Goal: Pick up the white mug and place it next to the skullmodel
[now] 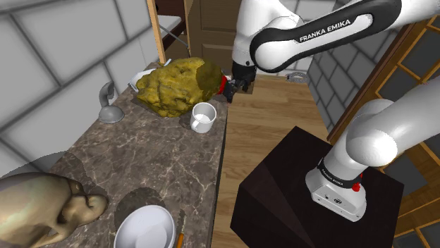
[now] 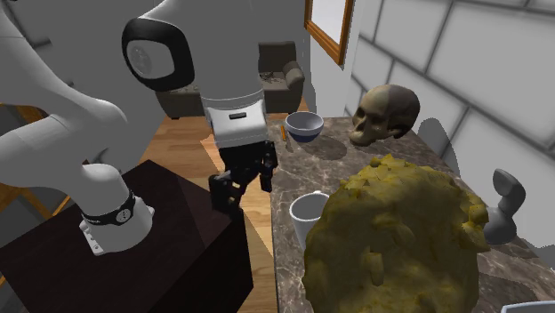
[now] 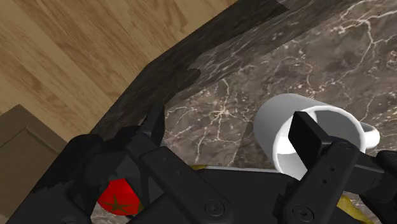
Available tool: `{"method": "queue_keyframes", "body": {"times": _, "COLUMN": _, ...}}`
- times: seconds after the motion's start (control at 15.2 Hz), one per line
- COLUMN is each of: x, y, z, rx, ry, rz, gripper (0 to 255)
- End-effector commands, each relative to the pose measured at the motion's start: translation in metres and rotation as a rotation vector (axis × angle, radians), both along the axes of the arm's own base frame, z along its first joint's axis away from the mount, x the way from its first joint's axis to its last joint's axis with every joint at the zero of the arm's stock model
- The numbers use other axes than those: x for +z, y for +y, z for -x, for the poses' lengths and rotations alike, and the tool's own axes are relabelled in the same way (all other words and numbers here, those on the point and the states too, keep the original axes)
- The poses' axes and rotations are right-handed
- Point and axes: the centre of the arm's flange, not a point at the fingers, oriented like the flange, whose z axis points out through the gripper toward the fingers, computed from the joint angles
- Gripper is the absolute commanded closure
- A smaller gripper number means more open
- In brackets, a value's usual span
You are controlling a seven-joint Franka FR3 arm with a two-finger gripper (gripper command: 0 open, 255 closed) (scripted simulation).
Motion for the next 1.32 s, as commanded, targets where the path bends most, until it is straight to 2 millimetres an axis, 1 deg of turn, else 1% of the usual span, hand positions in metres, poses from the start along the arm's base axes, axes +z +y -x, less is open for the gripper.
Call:
{"method": "queue_keyframes", "body": {"times": 0.0, "x": -0.019, "y": 0.018, "z": -0.012, "rx": 0.012, "ry": -0.031, "rz": -0.004, "gripper": 0}}
{"method": "queue_keyframes", "body": {"times": 0.4, "x": -0.057, "y": 0.059, "z": -0.055, "rx": 0.045, "ry": -0.112, "rz": -0.01, "gripper": 0}}
{"method": "queue_keyframes", "body": {"times": 0.46, "x": -0.058, "y": 0.059, "z": -0.056, "rx": 0.045, "ry": -0.113, "rz": -0.01, "gripper": 0}}
{"method": "queue_keyframes", "body": {"times": 0.86, "x": -0.088, "y": 0.057, "z": -0.064, "rx": 0.045, "ry": -0.113, "rz": -0.01, "gripper": 0}}
{"method": "queue_keyframes", "body": {"times": 0.92, "x": -0.096, "y": 0.057, "z": -0.066, "rx": 0.045, "ry": -0.113, "rz": -0.01, "gripper": 0}}
{"method": "queue_keyframes", "body": {"times": 1.25, "x": -0.096, "y": 0.057, "z": -0.066, "rx": 0.045, "ry": -0.113, "rz": -0.01, "gripper": 0}}
